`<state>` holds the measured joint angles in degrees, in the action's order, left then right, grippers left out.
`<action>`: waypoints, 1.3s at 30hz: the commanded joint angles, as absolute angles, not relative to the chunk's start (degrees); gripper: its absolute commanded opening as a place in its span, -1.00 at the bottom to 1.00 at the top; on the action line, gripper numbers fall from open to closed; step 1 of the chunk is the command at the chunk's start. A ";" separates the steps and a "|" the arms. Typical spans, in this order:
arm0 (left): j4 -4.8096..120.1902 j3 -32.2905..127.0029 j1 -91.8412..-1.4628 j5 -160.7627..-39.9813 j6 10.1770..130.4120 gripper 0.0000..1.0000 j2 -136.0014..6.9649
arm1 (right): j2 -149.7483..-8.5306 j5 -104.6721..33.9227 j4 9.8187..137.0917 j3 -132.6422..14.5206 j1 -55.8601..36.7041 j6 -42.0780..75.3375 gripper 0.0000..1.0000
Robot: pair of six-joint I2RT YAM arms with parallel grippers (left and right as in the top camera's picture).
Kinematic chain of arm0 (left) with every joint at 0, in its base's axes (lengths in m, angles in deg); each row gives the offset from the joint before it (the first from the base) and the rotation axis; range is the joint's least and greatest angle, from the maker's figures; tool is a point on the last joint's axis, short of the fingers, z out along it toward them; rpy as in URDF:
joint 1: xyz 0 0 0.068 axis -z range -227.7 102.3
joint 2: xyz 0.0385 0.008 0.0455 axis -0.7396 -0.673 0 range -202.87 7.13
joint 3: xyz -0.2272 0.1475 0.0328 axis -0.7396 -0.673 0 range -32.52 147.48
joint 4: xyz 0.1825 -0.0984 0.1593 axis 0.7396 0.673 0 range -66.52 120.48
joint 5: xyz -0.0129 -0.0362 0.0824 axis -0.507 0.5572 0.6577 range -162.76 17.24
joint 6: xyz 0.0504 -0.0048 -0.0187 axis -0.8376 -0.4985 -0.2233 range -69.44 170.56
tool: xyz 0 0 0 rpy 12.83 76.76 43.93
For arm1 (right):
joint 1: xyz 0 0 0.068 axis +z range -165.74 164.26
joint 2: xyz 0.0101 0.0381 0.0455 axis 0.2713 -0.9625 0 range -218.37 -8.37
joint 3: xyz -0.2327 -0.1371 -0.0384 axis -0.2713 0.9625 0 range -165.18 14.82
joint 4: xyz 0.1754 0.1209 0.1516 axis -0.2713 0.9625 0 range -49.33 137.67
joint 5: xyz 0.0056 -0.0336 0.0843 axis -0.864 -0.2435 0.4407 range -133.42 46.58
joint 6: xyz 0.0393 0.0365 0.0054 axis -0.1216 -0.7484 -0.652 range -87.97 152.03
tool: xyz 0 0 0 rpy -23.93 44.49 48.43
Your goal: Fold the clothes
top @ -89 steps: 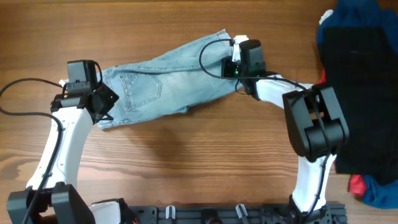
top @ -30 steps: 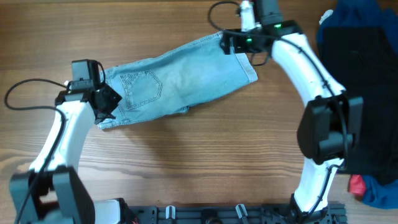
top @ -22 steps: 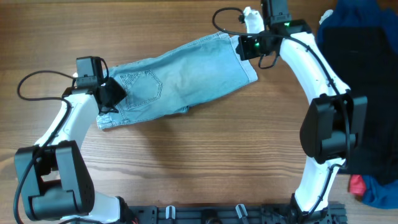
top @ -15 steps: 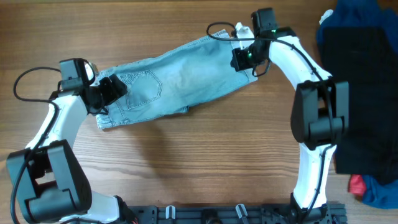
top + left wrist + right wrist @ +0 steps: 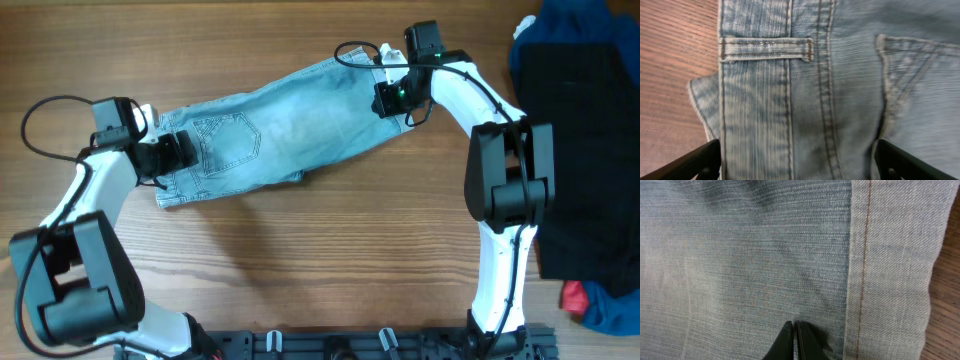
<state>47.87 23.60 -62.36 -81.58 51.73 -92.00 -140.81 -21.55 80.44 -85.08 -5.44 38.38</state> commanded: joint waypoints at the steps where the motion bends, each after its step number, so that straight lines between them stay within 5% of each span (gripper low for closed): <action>1: 45.48 23.73 -62.73 -80.59 49.30 0.84 -96.79 | -142.34 -21.16 80.48 -84.91 -5.70 39.40 -0.91; 6: 47.10 23.62 -61.46 -85.60 49.87 0.23 -100.09 | -142.34 -23.04 81.01 -84.91 -5.70 38.40 -0.91; 7: 47.06 23.62 -60.56 -85.53 49.89 -0.13 -101.51 | -142.34 -23.01 81.03 -84.91 -5.70 37.83 -0.91; 8: 46.84 23.62 -60.19 -85.55 49.93 -0.92 -102.78 | -142.34 -23.01 81.49 -84.91 -5.70 37.87 -0.91; 16: 51.65 23.69 -65.53 -83.13 52.51 -0.92 -90.89 | -136.09 -15.19 87.45 -88.84 -5.63 39.58 -0.89; 17: 52.56 23.71 -65.55 -81.97 52.51 -0.92 -88.38 | -135.17 -14.18 87.96 -88.84 -5.63 39.58 -0.78; 19: 54.47 23.77 -65.55 -81.23 53.24 -0.92 -81.42 | -133.66 -11.32 89.29 -88.84 -5.48 39.58 -0.03; 24: 56.59 25.24 -65.55 -82.80 55.77 -0.92 -68.62 | -132.31 -11.19 91.08 -88.86 -3.32 39.58 0.17; 27: 59.25 28.87 -65.63 -82.45 55.31 -0.92 -67.20 | -132.22 -10.93 91.76 -88.84 -0.56 39.03 0.11; 30: 60.54 33.76 -66.92 -81.86 55.33 -0.92 -68.51 | -132.22 -13.22 90.41 -88.84 3.59 33.31 -0.76; 31: 60.59 34.96 -67.14 -81.84 55.33 -0.92 -68.99 | -132.22 -14.51 89.40 -88.82 4.47 31.30 -0.87; 39: 54.38 36.23 -66.38 -82.12 59.77 -0.92 -73.53 | -133.99 -19.91 75.70 -88.67 8.36 26.95 -0.91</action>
